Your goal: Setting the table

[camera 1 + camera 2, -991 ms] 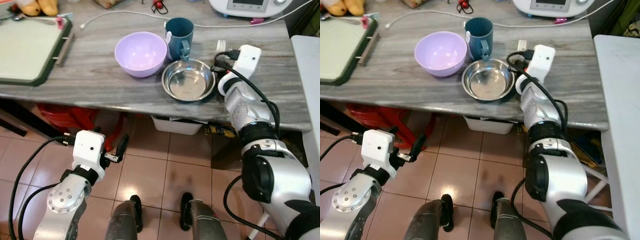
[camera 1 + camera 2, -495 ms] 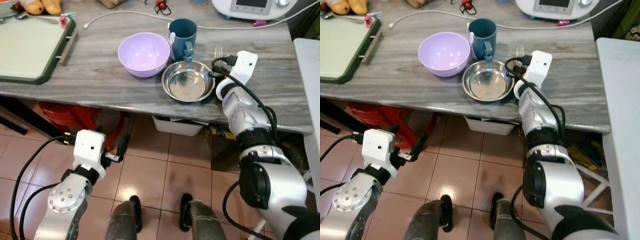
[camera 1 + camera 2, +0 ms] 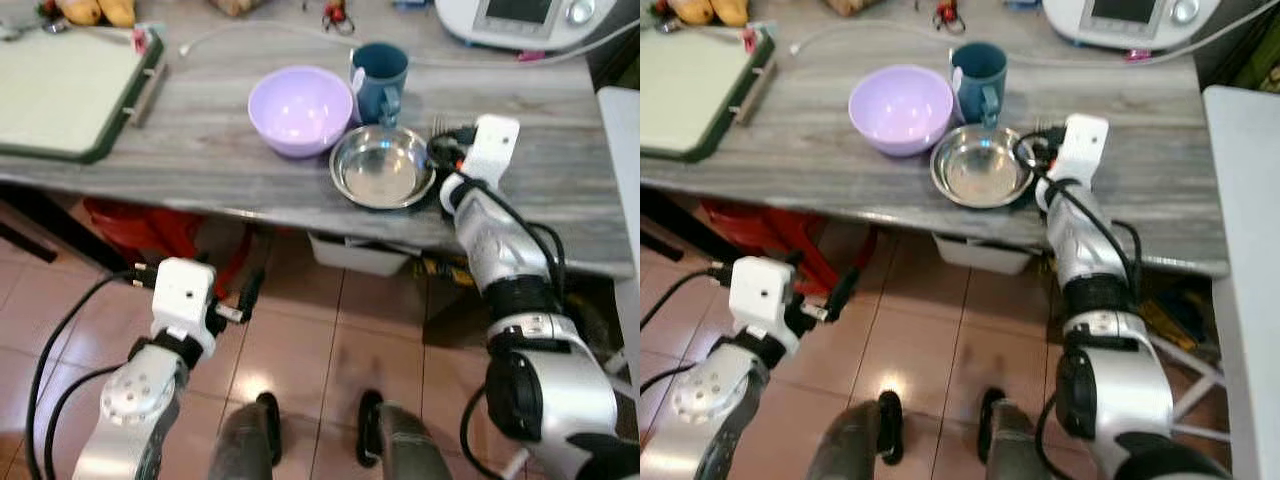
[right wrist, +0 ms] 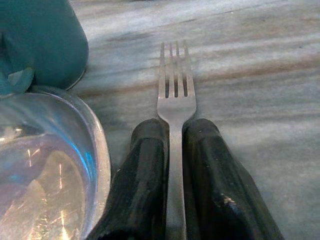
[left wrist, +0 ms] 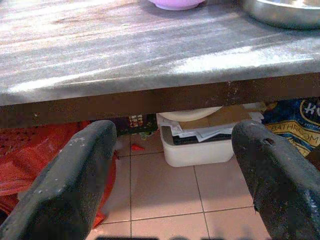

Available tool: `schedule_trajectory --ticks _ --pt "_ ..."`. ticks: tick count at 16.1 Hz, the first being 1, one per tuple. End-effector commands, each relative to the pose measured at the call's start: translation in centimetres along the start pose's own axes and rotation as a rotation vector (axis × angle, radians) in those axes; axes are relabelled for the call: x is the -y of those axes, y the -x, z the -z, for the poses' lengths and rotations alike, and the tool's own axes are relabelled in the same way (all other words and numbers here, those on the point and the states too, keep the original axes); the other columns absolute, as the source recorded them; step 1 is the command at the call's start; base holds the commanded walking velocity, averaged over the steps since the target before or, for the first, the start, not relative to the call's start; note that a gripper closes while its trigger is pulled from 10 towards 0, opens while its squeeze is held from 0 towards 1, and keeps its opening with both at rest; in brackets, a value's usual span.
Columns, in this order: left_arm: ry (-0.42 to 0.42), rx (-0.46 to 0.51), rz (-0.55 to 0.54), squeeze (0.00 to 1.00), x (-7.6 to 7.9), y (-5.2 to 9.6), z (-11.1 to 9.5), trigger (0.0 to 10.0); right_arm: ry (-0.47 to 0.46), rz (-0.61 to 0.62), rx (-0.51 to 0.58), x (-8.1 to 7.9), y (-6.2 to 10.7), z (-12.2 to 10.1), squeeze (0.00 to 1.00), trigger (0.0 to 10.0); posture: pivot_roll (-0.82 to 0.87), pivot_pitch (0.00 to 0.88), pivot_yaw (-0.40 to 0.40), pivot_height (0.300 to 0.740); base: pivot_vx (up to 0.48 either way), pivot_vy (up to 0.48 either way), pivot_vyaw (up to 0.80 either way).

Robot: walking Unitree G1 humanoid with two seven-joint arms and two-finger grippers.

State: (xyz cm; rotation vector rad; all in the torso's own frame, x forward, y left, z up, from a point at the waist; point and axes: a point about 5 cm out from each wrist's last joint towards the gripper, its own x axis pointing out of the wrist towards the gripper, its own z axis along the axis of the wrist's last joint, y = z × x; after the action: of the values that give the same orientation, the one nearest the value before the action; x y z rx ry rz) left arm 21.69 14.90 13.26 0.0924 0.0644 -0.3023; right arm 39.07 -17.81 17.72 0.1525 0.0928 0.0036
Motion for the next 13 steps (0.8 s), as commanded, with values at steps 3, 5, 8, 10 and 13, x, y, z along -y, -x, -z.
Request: schedule_trajectory --ticks 3,5,8,10,13 --pt "0.004 -0.01 0.005 0.0 0.2 -0.3 0.4 10.0 0.048 0.056 -0.131 2.0 1.2 2.9 1.0 10.0 0.11 0.245 0.02 0.74 0.0 0.0 0.0" --pt "0.012 0.001 0.002 0.0 0.4 -0.6 0.4 10.0 0.064 0.068 -0.078 2.5 1.9 1.7 1.0 10.0 0.1 0.232 0.013 0.74 0.0 0.0 0.0" --pt "0.029 0.018 -0.015 0.0 0.4 -0.9 0.5 10.0 0.065 0.094 0.061 2.9 3.4 -0.2 1.0 10.0 0.07 0.2 0.006 0.74 0.0 0.0 0.0" --pt "0.046 0.03 -0.033 0.0 0.4 -1.0 0.6 10.0 0.099 0.123 0.143 3.2 4.9 -0.5 1.0 10.0 0.06 0.184 0.003 0.74 0.0 0.0 0.0" --pt "0.045 0.045 -0.077 0.0 0.3 -1.5 0.5 10.0 0.148 0.116 0.261 2.4 7.6 -0.5 1.0 10.0 0.04 0.15 -0.004 0.74 0.0 0.0 0.0"
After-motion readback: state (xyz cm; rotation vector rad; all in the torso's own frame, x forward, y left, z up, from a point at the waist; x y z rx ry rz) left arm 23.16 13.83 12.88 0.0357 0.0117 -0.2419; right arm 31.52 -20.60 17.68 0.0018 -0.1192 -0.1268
